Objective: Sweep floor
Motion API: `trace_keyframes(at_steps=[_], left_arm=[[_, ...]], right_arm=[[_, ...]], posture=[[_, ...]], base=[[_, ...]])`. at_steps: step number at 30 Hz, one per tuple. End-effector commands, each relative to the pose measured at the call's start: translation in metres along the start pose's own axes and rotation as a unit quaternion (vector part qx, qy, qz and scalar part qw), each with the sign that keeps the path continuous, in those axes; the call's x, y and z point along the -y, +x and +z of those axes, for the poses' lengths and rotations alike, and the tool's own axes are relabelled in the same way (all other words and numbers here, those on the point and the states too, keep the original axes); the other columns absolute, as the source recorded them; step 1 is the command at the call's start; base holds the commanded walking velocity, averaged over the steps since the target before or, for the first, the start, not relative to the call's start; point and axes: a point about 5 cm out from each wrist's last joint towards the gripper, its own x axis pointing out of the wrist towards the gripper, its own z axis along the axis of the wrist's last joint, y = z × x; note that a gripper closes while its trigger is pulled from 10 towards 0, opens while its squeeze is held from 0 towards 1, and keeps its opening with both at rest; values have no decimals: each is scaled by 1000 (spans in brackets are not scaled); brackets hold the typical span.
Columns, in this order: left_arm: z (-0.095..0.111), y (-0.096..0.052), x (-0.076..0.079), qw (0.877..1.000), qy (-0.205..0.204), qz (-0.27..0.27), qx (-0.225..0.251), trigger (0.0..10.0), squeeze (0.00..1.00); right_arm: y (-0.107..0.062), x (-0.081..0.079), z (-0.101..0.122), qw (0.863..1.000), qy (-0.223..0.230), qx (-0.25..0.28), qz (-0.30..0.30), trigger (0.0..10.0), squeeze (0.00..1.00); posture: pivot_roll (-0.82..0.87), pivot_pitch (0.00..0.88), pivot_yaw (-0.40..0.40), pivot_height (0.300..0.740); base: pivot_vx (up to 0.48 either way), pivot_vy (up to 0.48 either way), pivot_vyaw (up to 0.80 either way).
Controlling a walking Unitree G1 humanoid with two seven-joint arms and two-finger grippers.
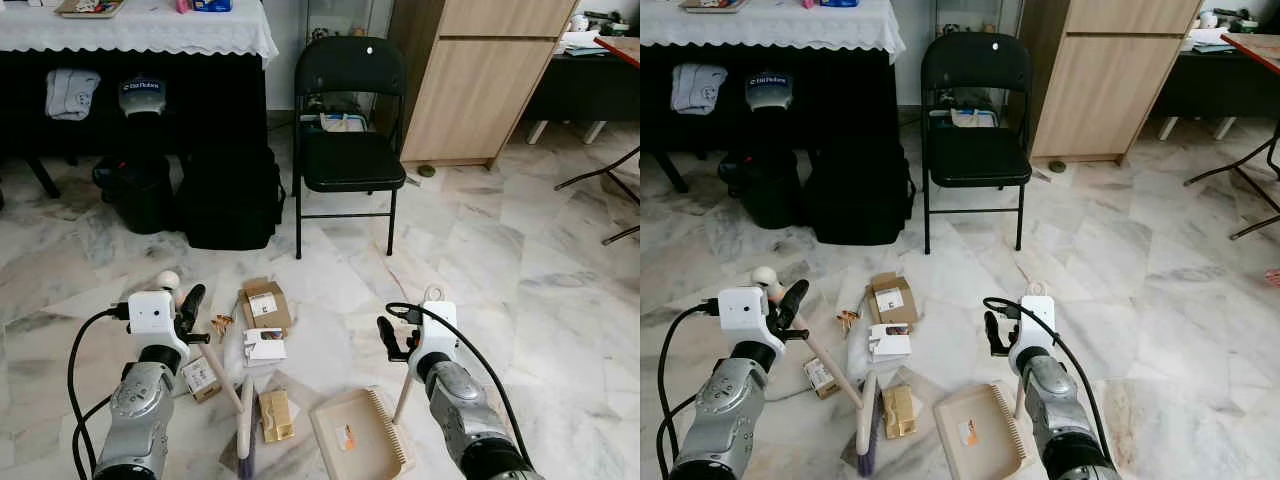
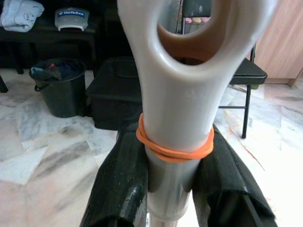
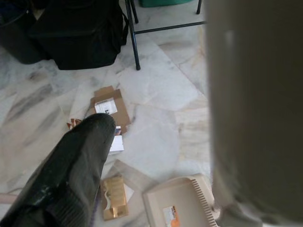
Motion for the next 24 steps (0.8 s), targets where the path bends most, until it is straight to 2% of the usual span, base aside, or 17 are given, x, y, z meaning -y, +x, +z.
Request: trace_keyframes(at_steps=[1,8,17,24], left_arm=[[-2,0,0,1000,6,-1,-5,10000,0],[-2,1,-2,1000,7,0,-4,10000,0],[-2,2,-1,1000,6,-1,-4,10000,0],[-2,2,-1,1000,5,-1,-2,10000,0]], right_arm=[[-3,1,4,1000,5,4,8,10000,0],[-10,0,4,999,1,-23,44,10000,0],[-25,-3,2,992,-49,-82,86,10000,0],[-32,-1,9,992,-54,-82,81,10000,0]], posture=[[61,27,-91,740],[60,18,-89,740],[57,14,-88,740],[58,14,-88,740]], base=[[0,0,0],[0,0,0],[0,0,0],[0,0,0]])
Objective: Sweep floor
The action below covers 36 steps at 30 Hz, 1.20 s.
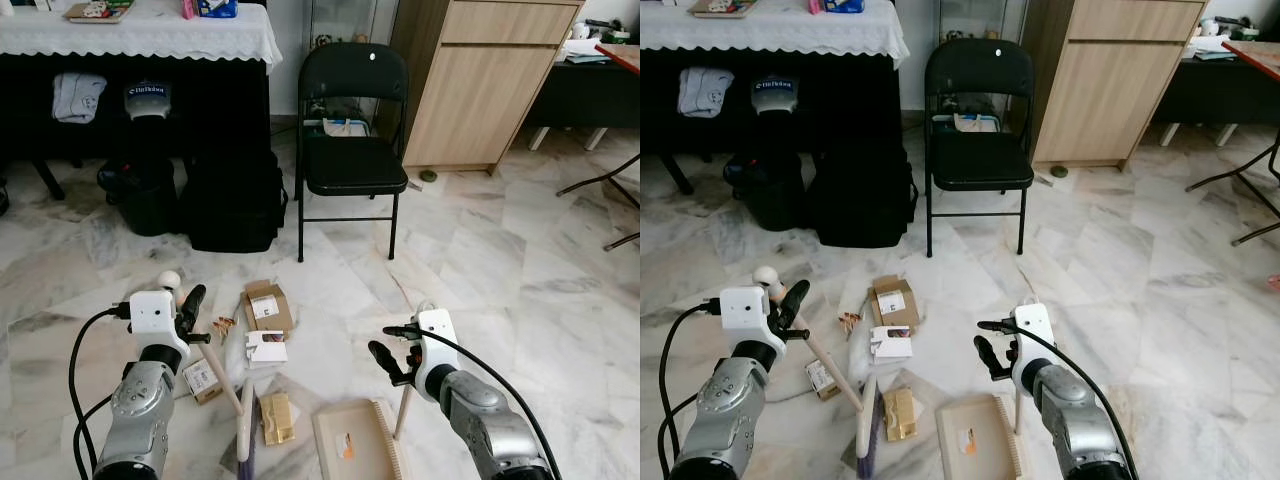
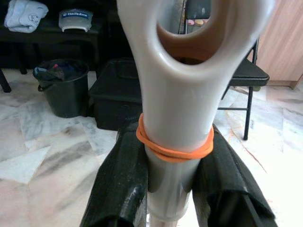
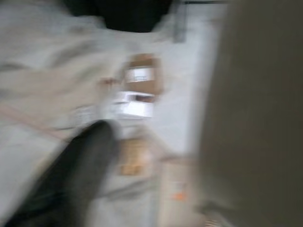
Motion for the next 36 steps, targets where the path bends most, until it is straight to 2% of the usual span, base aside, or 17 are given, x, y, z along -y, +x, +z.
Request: trace_keyframes(at_steps=[1,7,10,17,30,33,36], left_arm=[[1,1,0,1000,5,-1,2,10000,0],[0,1,0,1000,4,-1,2,10000,0],[0,1,0,1000,4,-1,0,10000,0],[-1,0,0,1000,4,0,-1,10000,0],[-2,-1,-1,1000,3,1,-2,10000,0],[-1,-1,-1,1000,3,1,-1,10000,0],[-2,-2,-1,1000,2,1,-2,10000,0]], right_arm=[[-5,3,5,1000,-5,7,-12,10000,0],[-10,5,11,999,-1,8,-32,10000,0],[-10,7,7,999,6,-1,-47,10000,0],[-10,0,0,999,-4,-28,-31,10000,0],[-14,-9,-4,994,-78,-69,27,10000,0],[-15,-8,-4,992,-96,-73,22,10000,0],[-14,-2,-1,992,-105,-64,-18,10000,0]], posture=[[55,15,-88,740],[51,18,-87,740],[48,21,-87,740],[54,24,-90,740],[49,28,-92,740],[52,28,-94,740],[49,28,-94,740]], base=[[0,0,0],[0,0,0],[0,0,0],[0,0,0],[0,0,0],[0,0,0],[0,0,0]])
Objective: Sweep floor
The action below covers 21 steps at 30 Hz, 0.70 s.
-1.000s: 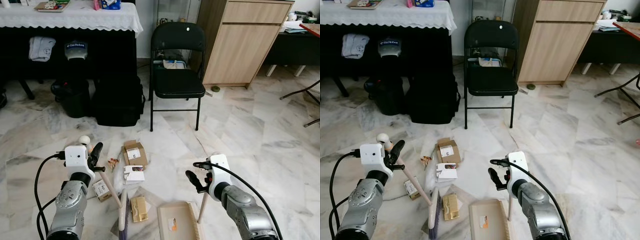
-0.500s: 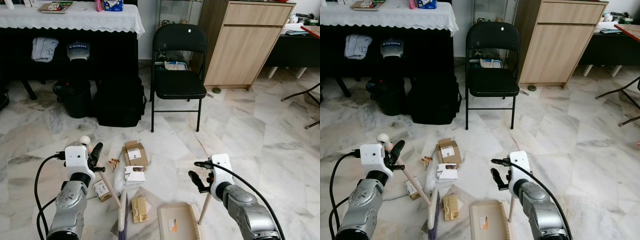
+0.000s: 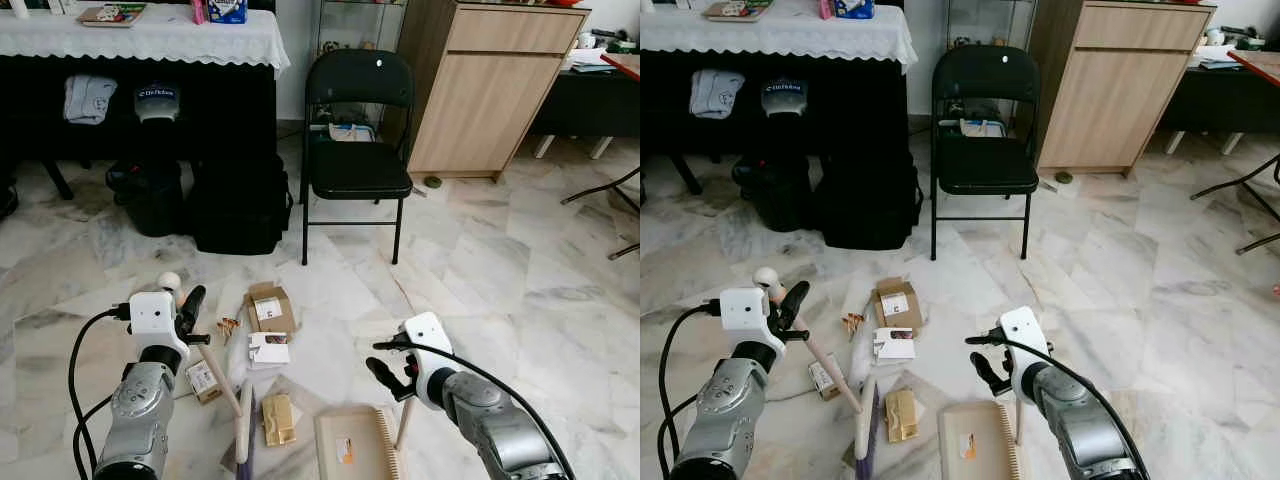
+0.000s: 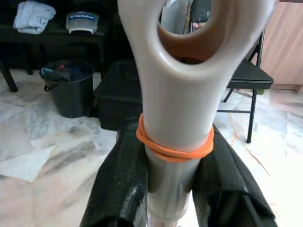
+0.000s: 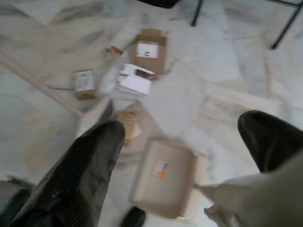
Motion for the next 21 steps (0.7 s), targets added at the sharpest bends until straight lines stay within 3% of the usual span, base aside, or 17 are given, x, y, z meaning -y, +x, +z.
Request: trace_keyframes(at_steps=[1,15,21], left_arm=[[-1,-1,0,1000,2,1,-1,10000,0],[-3,-1,1,1000,0,2,-1,10000,0],[-3,0,3,1000,0,0,0,10000,0]], right_arm=[[0,3,-4,1000,0,-9,-19,10000,0],[2,19,7,992,-23,25,-125,10000,0],[4,23,16,982,0,89,-169,10000,0]], posture=[[49,28,-94,740],[50,19,-96,740],[52,6,-96,740]], base=[[0,0,0],[0,0,0],[0,0,0]])
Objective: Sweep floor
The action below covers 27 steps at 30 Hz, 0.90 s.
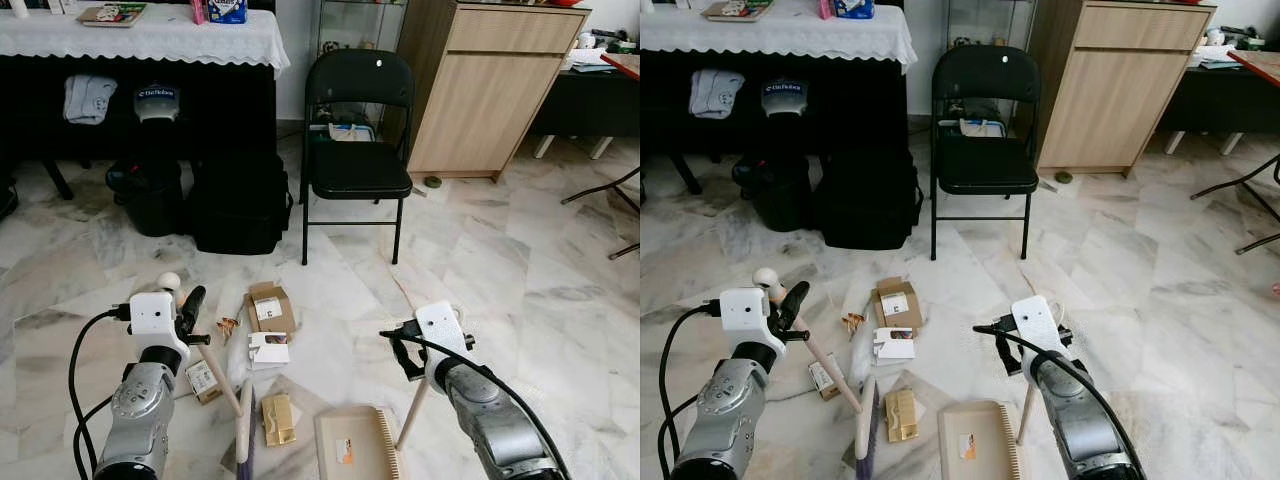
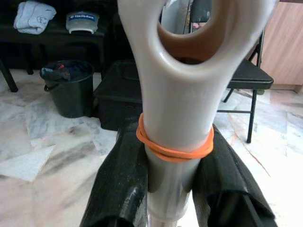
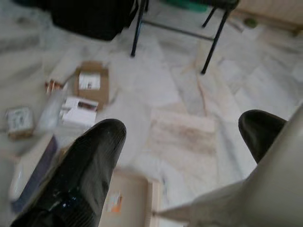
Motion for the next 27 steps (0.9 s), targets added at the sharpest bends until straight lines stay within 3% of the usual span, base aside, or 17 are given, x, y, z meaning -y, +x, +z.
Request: trace_keyframes(at_steps=[1,4,10,13,27], left_arm=[[-1,1,2,1000,1,-2,-1,10000,0],[-1,1,3,1000,0,-3,0,10000,0],[-1,0,3,1000,0,-3,1,10000,0],[-1,0,3,1000,0,-3,2,10000,0],[-2,-3,6,1000,-2,-4,4,10000,0]], right_arm=[[1,9,7,999,11,23,-32,10000,0],[2,11,4,999,10,17,-46,10000,0],[4,-4,-28,998,2,-60,-4,10000,0],[4,-7,-32,997,-1,-73,8,10000,0],[8,-3,-23,999,18,-45,-8,10000,0]], posture=[[52,6,-96,740],[49,6,-97,740],[50,12,-97,740],[51,14,-98,740],[49,21,-97,740]], base=[[0,0,0],[0,0,0],[0,0,0],[0,0,0],[0,0,0]])
